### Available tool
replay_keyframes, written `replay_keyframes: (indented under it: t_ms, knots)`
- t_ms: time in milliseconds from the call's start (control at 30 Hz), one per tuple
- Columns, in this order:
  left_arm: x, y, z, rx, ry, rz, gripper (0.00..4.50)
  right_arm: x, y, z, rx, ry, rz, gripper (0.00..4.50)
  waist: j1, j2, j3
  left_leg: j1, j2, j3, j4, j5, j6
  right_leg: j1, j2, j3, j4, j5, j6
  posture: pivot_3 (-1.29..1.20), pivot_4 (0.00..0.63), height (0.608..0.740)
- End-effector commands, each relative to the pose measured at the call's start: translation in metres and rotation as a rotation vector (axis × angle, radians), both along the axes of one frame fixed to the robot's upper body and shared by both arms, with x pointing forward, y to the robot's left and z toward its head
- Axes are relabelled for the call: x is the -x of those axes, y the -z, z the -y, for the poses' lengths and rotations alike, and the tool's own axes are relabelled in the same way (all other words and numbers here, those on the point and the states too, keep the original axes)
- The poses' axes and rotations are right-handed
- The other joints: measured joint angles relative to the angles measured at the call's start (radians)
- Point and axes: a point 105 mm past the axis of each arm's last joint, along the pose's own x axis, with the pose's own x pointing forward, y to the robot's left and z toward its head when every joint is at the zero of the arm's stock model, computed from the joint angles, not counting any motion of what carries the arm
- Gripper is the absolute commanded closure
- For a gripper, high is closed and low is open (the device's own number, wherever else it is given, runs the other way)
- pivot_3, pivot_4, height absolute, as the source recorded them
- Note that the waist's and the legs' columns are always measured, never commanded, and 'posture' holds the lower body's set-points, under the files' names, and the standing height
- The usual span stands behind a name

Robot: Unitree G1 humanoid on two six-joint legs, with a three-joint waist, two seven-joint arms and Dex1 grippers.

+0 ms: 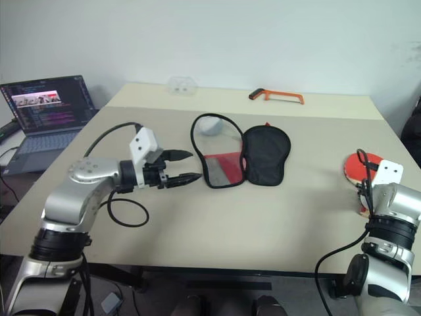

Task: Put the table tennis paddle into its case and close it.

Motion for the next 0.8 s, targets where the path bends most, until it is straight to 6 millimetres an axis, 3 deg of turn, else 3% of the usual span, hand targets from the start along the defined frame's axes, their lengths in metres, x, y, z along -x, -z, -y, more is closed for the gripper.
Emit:
replay_keyframes:
  t_ms: [33, 267, 333, 433, 533, 633, 800]
  knots:
    - [-0.003, -0.019, -0.007, 0.004, -0.021, 0.071, 0.94, -0.003, -0.013, -0.002, -0.004, 0.023, 0.043, 3.45, -0.002, 0.000, 0.000, 0.000, 0.000, 0.000, 0.000, 0.000, 0.000, 0.000, 0.000, 0.000, 0.000, 0.000, 0.000, 0.00, 0.150, 0.740]
    - [-0.007, -0.023, -0.017, 0.013, -0.070, 0.088, 0.94, -0.028, -0.082, -0.030, 0.030, 0.014, 0.241, 3.45, -0.015, 0.003, 0.002, -0.002, 0.000, 0.002, -0.002, 0.000, 0.000, -0.005, 0.000, 0.003, 0.001, 0.000, 0.000, 0.00, 0.150, 0.740]
    - [-0.007, -0.023, -0.019, 0.016, -0.078, 0.090, 0.94, -0.039, -0.105, -0.054, 0.037, -0.047, 0.296, 3.45, -0.019, 0.004, 0.003, -0.004, 0.000, 0.002, -0.002, 0.000, 0.000, -0.008, 0.000, 0.003, 0.002, 0.000, -0.001, 0.00, 0.150, 0.740]
    - [-0.007, -0.021, -0.022, 0.014, -0.097, 0.086, 0.94, -0.057, -0.129, -0.106, 0.019, -0.193, 0.365, 3.45, -0.032, 0.005, 0.003, -0.011, 0.001, 0.002, -0.002, 0.000, 0.000, -0.015, 0.001, 0.003, 0.003, 0.000, -0.001, 0.00, 0.150, 0.740]
    - [-0.007, -0.017, -0.022, 0.005, -0.104, 0.080, 0.94, -0.070, -0.135, -0.157, -0.020, -0.326, 0.390, 3.45, -0.034, 0.005, 0.003, -0.012, 0.002, 0.002, -0.002, 0.000, 0.000, -0.016, 0.002, 0.003, 0.003, 0.000, -0.001, 0.00, 0.150, 0.740]
    - [-0.005, -0.017, -0.019, 0.010, -0.101, 0.081, 0.94, -0.080, -0.126, -0.207, -0.069, -0.449, 0.376, 3.45, -0.030, 0.005, 0.003, -0.013, 0.002, 0.001, -0.003, 0.000, 0.000, -0.016, 0.002, 0.001, 0.002, -0.001, -0.002, 0.00, 0.150, 0.740]
    - [0.001, -0.016, -0.018, 0.010, -0.111, 0.076, 0.94, -0.086, -0.111, -0.253, -0.110, -0.552, 0.342, 3.45, -0.016, 0.005, 0.003, -0.015, 0.001, 0.000, -0.002, 0.000, 0.000, -0.016, 0.000, -0.001, 0.001, -0.001, -0.002, 0.00, 0.150, 0.740]
